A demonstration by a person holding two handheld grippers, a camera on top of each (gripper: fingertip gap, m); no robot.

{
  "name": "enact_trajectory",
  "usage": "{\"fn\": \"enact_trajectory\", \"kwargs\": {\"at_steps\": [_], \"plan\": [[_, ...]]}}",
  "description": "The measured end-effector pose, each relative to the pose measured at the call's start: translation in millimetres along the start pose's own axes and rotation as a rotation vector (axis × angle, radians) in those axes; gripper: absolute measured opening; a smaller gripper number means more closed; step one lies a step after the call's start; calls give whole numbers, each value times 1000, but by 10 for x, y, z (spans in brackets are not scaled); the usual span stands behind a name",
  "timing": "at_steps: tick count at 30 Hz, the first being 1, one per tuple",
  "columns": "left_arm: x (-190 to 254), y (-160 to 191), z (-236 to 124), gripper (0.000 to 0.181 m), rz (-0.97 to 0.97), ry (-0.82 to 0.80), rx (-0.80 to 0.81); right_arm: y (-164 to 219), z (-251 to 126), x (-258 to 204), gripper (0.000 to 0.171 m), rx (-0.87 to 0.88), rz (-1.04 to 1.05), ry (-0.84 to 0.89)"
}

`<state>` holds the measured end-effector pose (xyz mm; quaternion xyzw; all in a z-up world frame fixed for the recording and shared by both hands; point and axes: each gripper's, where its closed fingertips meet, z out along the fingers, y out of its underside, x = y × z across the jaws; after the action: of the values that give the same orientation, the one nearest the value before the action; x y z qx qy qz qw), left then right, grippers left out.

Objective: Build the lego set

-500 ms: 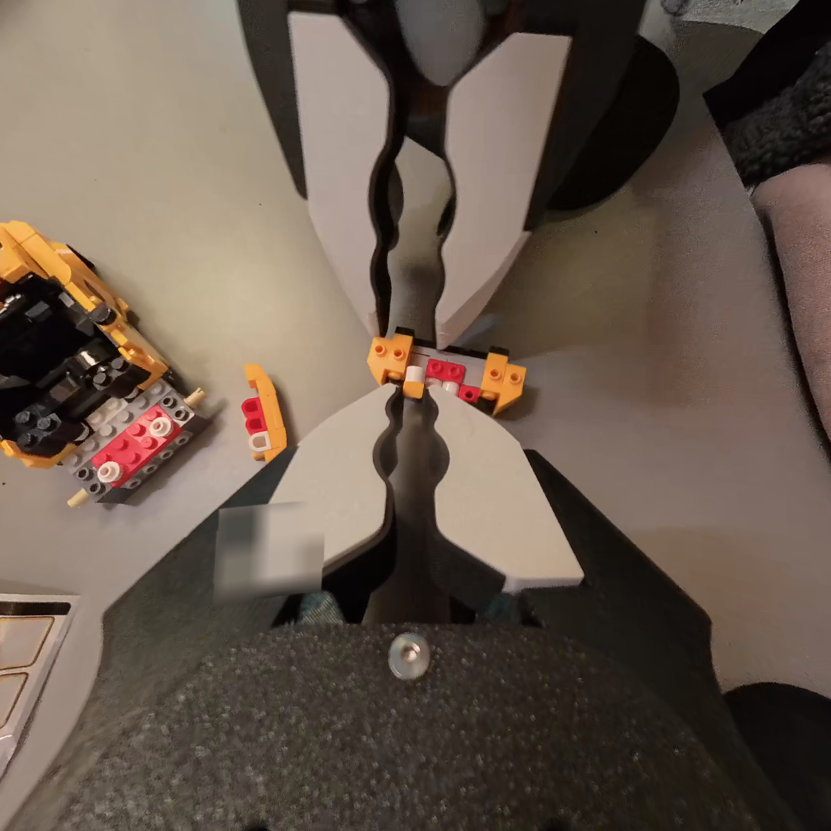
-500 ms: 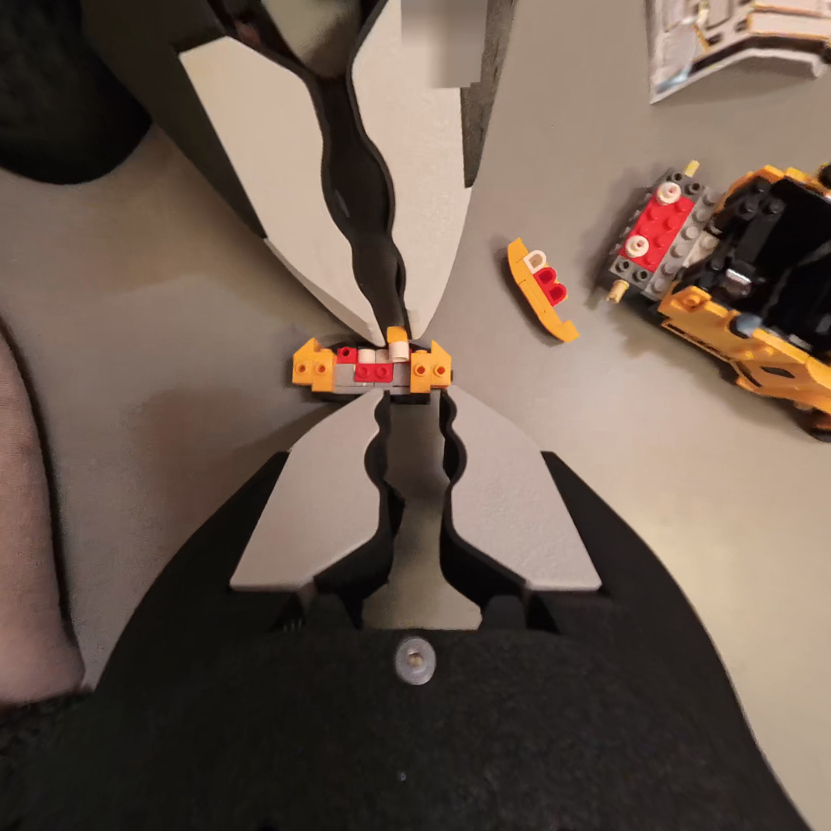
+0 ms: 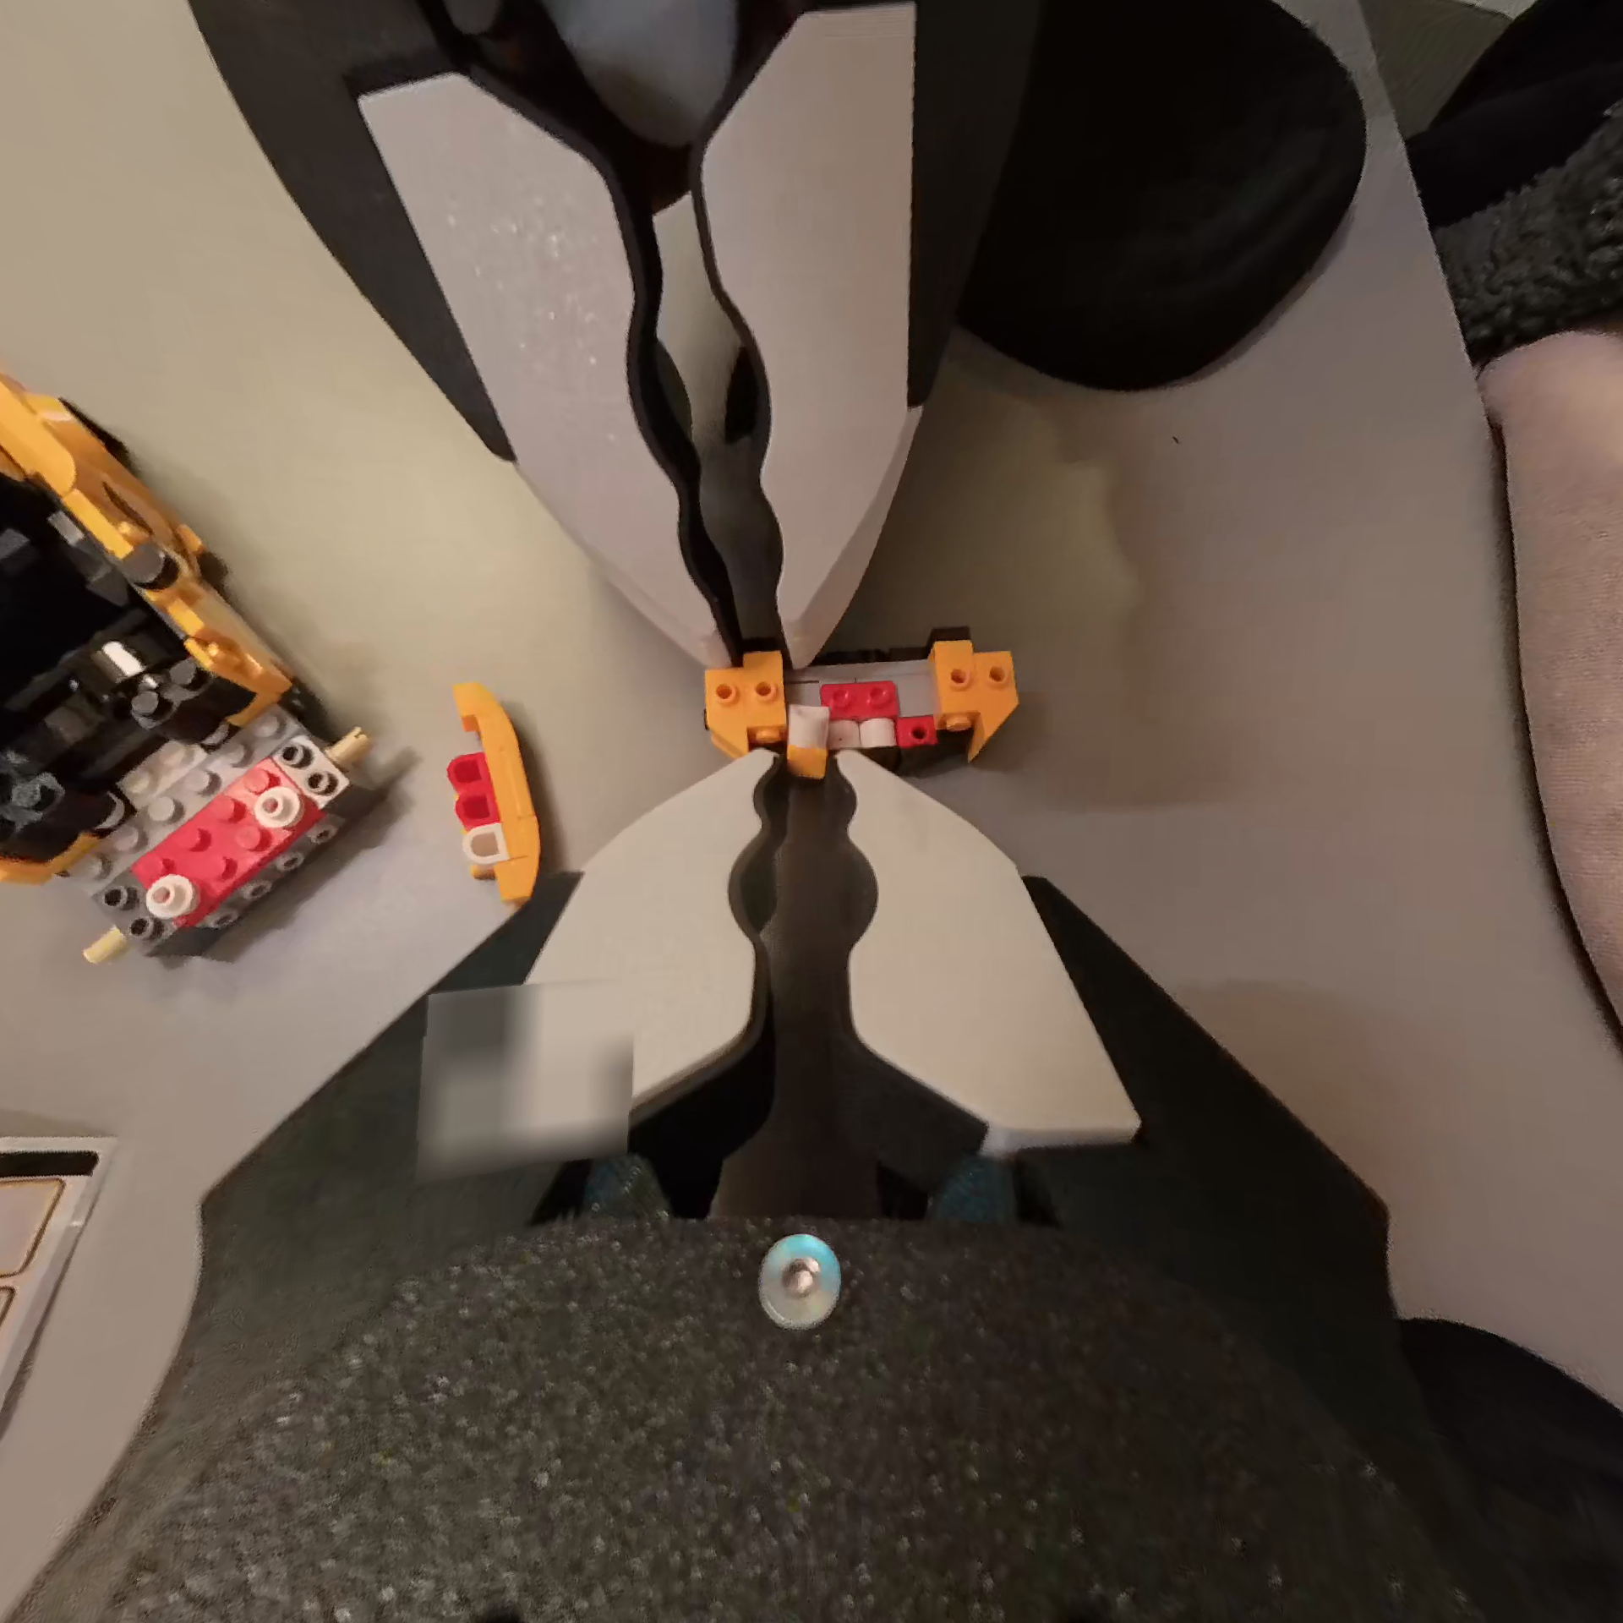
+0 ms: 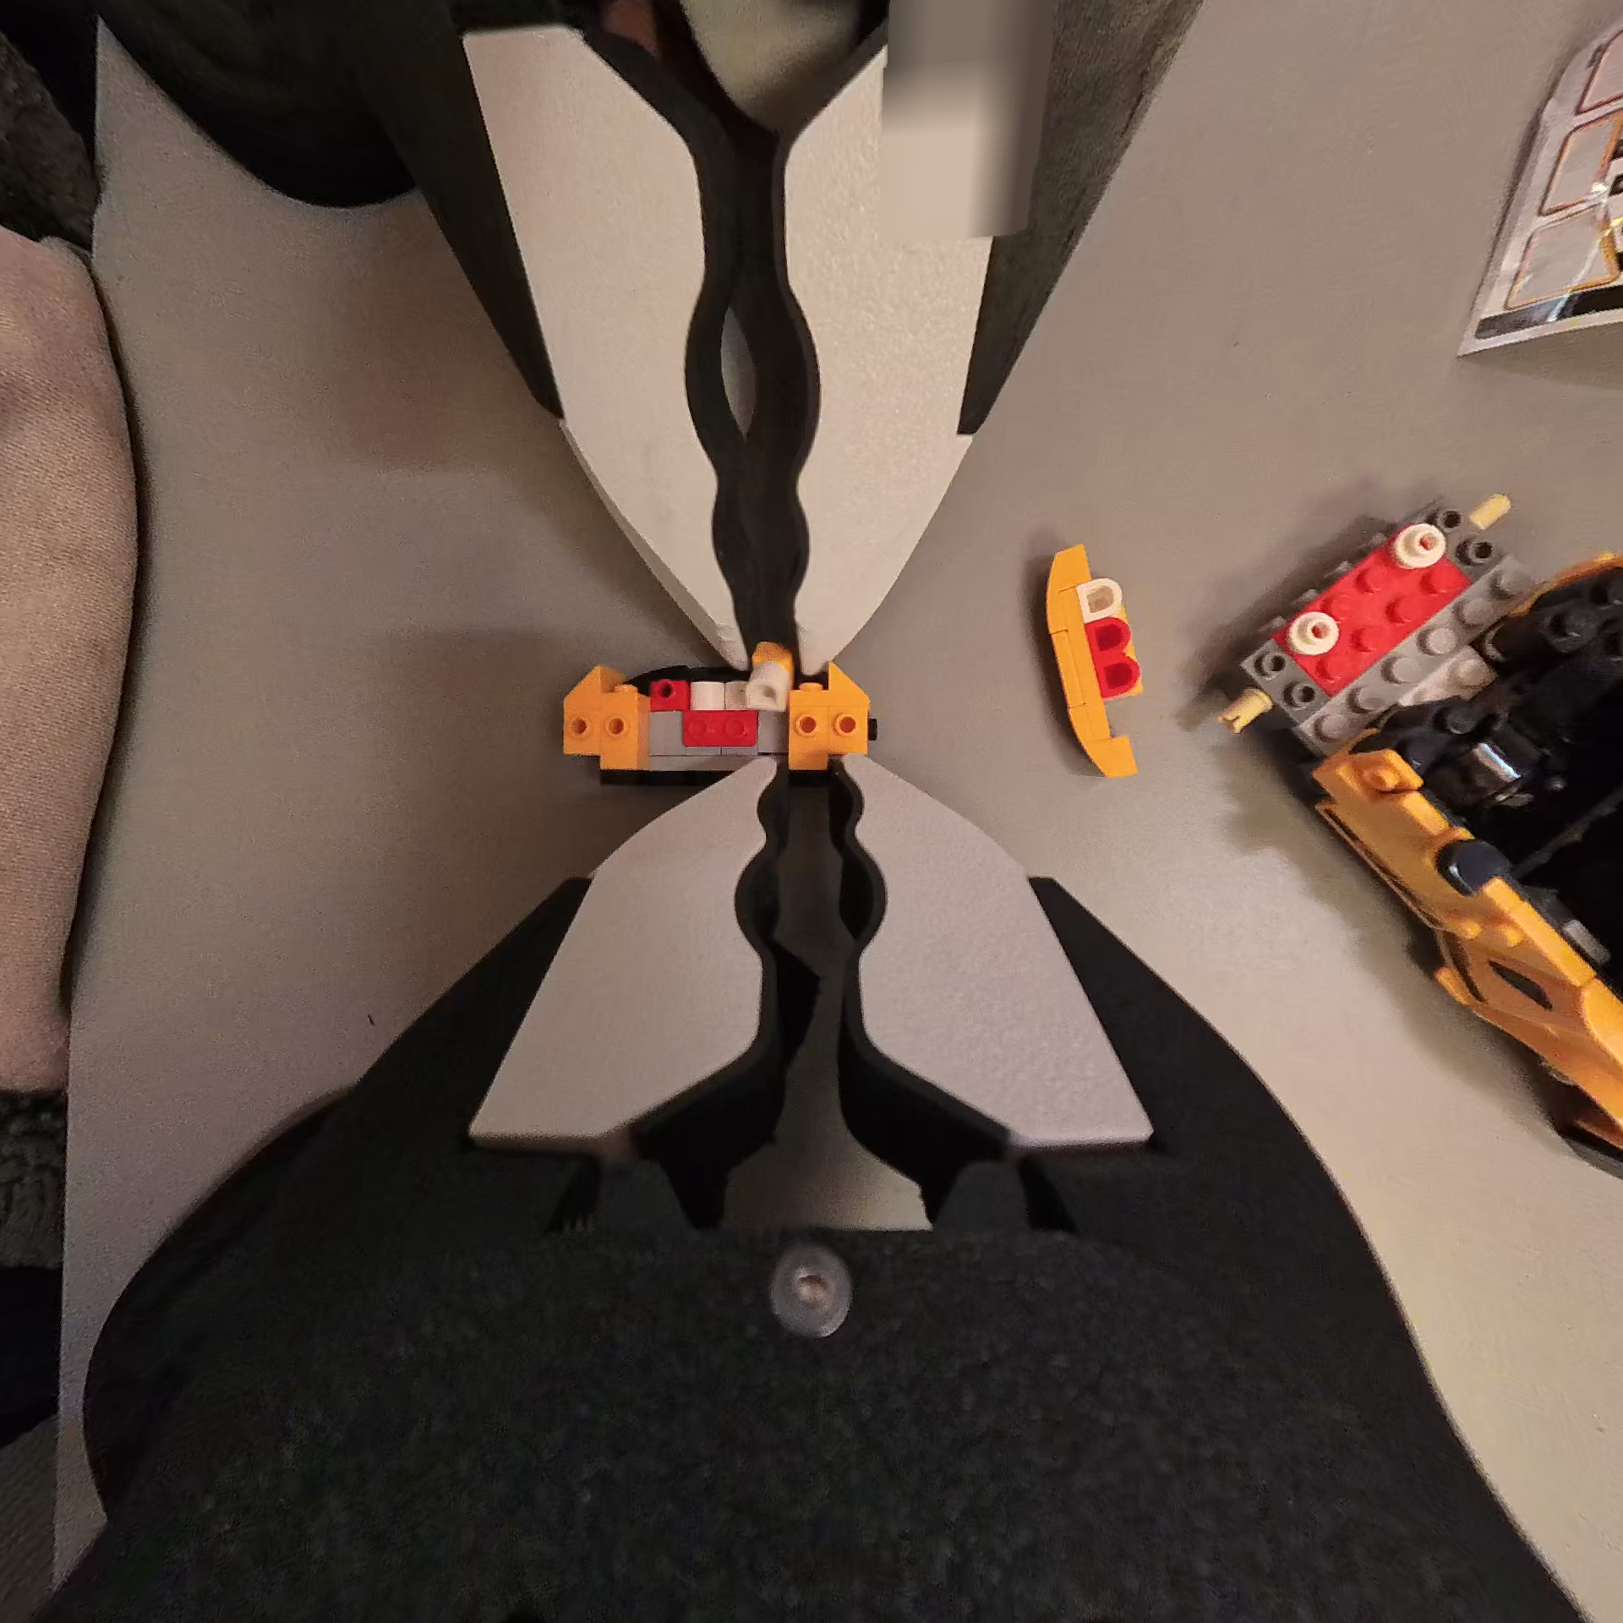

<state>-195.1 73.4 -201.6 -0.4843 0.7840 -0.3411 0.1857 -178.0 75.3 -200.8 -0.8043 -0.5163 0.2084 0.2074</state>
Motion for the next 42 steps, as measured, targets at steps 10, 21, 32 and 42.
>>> {"fn": "enact_trajectory", "kwargs": {"at_steps": [10, 21, 32, 42], "plan": [[17, 12, -7, 8, -29, 3, -2, -216, -153, -129, 11, 70, -29, 136], [8, 14, -12, 8, -28, -2, -13, -213, 24, -87, 5, 22, -112, 280], [8, -25, -22, 7, -33, 4, 19, -162, 16, -84, 4, -47, -100, 268], [8, -21, -21, 7, -38, 4, 25, -149, 29, -81, 5, -142, -90, 243]]}}
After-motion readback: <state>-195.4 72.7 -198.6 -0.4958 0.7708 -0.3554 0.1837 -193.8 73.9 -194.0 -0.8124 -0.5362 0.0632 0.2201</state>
